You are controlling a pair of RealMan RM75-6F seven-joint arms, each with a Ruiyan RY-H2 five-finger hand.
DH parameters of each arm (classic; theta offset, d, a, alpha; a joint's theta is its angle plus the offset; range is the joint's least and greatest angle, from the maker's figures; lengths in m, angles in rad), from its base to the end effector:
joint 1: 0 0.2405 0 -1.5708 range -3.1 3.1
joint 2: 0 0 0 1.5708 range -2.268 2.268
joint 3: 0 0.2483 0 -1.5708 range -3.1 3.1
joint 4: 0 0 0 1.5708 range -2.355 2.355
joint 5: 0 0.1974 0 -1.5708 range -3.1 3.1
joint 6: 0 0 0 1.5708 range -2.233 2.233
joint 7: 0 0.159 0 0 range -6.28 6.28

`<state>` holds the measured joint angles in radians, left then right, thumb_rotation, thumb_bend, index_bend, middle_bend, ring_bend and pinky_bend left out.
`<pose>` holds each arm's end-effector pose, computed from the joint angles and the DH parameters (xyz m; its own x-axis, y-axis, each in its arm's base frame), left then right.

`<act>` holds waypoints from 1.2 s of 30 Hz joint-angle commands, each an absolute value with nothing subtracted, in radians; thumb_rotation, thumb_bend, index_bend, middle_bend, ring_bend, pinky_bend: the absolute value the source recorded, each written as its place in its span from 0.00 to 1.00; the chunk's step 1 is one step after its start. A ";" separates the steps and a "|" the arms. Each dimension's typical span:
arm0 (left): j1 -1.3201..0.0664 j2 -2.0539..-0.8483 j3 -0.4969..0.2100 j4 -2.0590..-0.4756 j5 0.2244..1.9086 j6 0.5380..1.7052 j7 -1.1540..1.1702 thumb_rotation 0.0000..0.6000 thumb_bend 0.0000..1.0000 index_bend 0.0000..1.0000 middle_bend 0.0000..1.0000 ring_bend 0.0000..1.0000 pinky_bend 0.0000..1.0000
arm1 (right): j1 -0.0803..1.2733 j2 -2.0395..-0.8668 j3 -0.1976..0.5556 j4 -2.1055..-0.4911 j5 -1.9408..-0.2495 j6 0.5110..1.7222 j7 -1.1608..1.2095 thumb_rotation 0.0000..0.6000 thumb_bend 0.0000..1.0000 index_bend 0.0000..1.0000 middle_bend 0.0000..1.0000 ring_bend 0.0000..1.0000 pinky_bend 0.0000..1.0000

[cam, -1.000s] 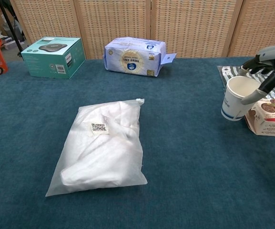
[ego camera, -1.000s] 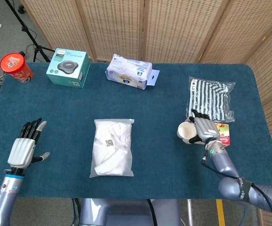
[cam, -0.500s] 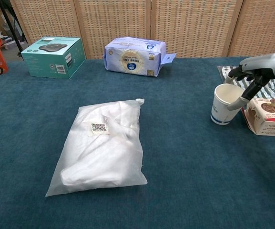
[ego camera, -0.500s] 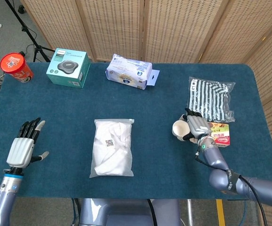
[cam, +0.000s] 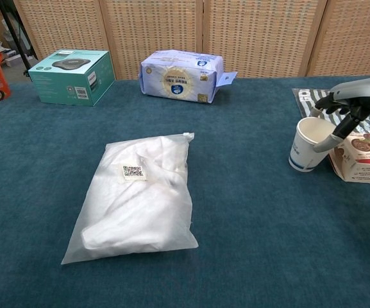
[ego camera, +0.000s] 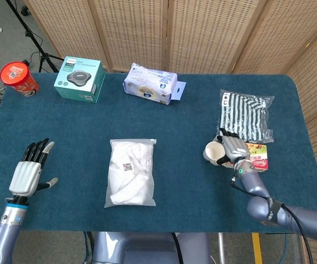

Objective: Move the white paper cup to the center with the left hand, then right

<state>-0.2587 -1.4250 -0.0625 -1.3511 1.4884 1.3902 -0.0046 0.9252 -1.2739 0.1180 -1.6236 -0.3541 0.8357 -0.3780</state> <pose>-0.2825 0.2498 0.0802 0.3539 0.0285 0.9348 0.9267 -0.1457 -0.3464 -0.1889 -0.3788 0.0515 0.2280 -0.4954 0.8382 -0.9468 0.0880 0.3095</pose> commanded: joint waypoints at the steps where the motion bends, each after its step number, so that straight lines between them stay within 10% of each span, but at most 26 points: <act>1: -0.258 -1.423 -0.063 -1.352 1.489 1.392 -0.007 1.00 0.14 0.01 0.00 0.00 0.00 | 0.929 -1.265 0.114 -1.633 -0.348 0.822 -0.383 1.00 0.22 0.18 0.00 0.00 0.00; 8: -0.258 -1.420 -0.064 -1.352 1.490 1.393 -0.013 1.00 0.14 0.01 0.00 0.00 0.00 | 0.934 -1.251 0.113 -1.643 -0.340 0.803 -0.380 1.00 0.11 0.00 0.00 0.00 0.00; 27: -0.253 -1.406 -0.071 -1.363 1.490 1.407 -0.034 1.00 0.13 0.00 0.00 0.00 0.00 | 0.942 -1.020 0.114 -1.965 -0.361 0.947 -0.449 1.00 0.07 0.00 0.00 0.00 0.00; 36: -0.237 -1.397 -0.073 -1.386 1.503 1.448 -0.018 1.00 0.13 0.00 0.00 0.00 0.00 | 0.584 -1.036 -0.044 -1.996 -1.101 1.343 -0.330 1.00 0.10 0.00 0.00 0.00 0.00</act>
<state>-0.2400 -1.3977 -0.0728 -1.3830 1.5011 1.4435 -0.0224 0.7981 -0.9959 0.0668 -2.0831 -0.6899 1.0963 -0.3875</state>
